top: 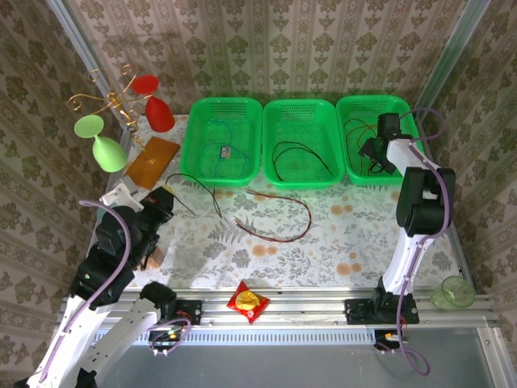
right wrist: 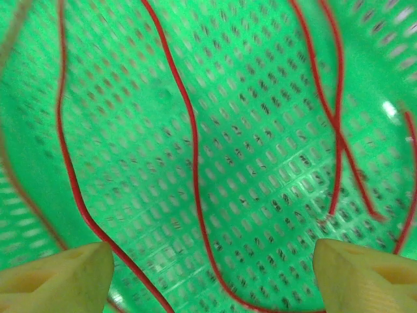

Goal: Untangle the cables

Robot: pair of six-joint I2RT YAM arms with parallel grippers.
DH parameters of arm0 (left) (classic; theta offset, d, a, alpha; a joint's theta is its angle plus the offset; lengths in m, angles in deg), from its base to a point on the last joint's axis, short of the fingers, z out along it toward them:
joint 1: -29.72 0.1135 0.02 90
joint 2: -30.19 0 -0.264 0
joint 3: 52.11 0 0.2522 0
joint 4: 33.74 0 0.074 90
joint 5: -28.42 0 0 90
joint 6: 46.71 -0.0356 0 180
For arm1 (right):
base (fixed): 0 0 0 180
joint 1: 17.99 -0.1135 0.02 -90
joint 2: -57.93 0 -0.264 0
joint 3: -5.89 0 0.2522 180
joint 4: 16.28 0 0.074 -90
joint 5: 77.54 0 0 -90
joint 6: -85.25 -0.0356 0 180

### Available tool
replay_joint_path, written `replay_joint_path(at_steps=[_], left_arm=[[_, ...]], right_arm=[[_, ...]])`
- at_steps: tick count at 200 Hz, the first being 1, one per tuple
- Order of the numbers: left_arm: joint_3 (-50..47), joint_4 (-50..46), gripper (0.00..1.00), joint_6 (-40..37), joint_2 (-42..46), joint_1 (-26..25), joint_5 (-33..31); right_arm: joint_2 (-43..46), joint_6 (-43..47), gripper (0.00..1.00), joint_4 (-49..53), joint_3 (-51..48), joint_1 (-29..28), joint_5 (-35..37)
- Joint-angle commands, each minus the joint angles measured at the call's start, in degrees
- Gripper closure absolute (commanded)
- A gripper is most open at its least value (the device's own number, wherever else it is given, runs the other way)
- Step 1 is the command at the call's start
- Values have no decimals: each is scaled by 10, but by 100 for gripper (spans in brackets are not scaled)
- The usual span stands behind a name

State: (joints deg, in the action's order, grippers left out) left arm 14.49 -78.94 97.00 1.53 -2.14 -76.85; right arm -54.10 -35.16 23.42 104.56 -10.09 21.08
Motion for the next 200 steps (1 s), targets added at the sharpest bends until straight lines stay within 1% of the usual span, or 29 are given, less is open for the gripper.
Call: replay_joint_path(at_steps=[1,9,22,53,65,81,103,107,119,164,200], left_arm=[[78,-7,100,-63,-37,-4,10],[99,-4,100,-71,-53,-4,21],[129,5,100,-79,-81,-4,50],[200,27,100,-79,-153,-9,134],[221,42,100,-78,-177,-19,154],[250,62,100,-88,-213,-45,155],[299,83,100,-109,-267,-80,151],[309,88,100,-112,-278,-85,152],[339,101,100,-118,-308,-95,157],[474,120,100,-154,-444,-109,173],[635,120,100,-195,-585,-108,176]], right_arm=[[79,-2,10,3,-18,3,17],[98,-2,3,2,-26,3,22],[124,-4,0,-3,-41,3,24],[189,-5,0,-11,-71,2,24],[218,-6,0,-12,-82,2,15],[259,-16,0,-22,-114,2,2],[319,-28,0,-49,-181,1,-20],[345,-30,0,-49,-193,1,-22],[384,-28,0,-55,-227,0,-37],[506,-35,0,-48,-303,0,-59],[550,-38,0,-27,-322,1,-64]])
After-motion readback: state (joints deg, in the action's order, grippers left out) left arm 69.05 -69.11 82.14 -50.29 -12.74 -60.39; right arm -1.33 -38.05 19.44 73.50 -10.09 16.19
